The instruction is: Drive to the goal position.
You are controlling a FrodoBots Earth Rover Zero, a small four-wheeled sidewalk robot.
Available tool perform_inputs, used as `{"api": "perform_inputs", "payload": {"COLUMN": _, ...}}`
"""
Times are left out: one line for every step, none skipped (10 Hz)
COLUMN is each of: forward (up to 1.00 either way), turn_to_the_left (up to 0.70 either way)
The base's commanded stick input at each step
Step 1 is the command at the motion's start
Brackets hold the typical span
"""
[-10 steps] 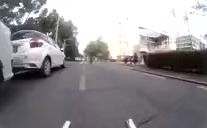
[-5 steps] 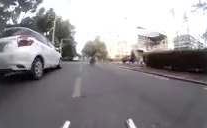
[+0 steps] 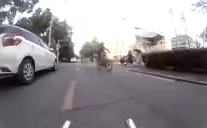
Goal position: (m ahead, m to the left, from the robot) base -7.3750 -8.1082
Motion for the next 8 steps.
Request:
{"api": "perform_inputs", "payload": {"forward": 0.13, "turn_to_the_left": 0.00}}
{"api": "perform_inputs", "payload": {"forward": 0.48, "turn_to_the_left": 0.00}}
{"api": "perform_inputs", "payload": {"forward": 0.70, "turn_to_the_left": 0.00}}
{"api": "perform_inputs", "payload": {"forward": 0.70, "turn_to_the_left": 0.00}}
{"api": "perform_inputs", "payload": {"forward": 0.70, "turn_to_the_left": -0.09}}
{"api": "perform_inputs", "payload": {"forward": 0.70, "turn_to_the_left": -0.14}}
{"api": "perform_inputs", "payload": {"forward": 0.70, "turn_to_the_left": -0.14}}
{"api": "perform_inputs", "payload": {"forward": 0.70, "turn_to_the_left": -0.14}}
